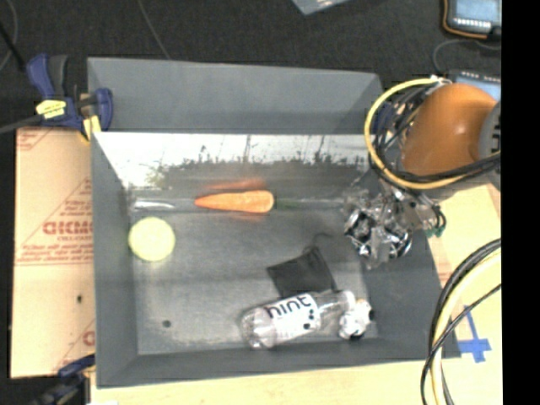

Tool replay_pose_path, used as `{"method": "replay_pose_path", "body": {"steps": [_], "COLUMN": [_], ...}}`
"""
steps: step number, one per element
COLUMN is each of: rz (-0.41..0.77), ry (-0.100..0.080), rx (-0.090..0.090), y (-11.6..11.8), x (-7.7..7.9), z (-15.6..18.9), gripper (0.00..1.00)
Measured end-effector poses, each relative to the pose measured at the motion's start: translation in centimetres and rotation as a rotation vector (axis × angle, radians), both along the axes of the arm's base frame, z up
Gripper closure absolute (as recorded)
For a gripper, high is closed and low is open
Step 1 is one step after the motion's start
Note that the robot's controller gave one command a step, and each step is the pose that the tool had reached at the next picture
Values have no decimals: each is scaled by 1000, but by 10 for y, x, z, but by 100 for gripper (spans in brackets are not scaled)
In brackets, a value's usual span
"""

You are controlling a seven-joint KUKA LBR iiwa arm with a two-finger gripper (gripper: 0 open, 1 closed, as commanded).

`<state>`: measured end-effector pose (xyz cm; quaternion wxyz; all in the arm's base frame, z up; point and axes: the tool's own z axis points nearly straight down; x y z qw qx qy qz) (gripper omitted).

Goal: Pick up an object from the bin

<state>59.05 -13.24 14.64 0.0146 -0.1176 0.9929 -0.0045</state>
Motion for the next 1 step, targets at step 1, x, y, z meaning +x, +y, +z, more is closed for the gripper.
{"method": "replay_pose_path", "body": {"steps": [1], "rz": [12], "ry": [8], "rx": [1], "y": [15], "x": [-6], "z": [22], "gripper": [100]}}
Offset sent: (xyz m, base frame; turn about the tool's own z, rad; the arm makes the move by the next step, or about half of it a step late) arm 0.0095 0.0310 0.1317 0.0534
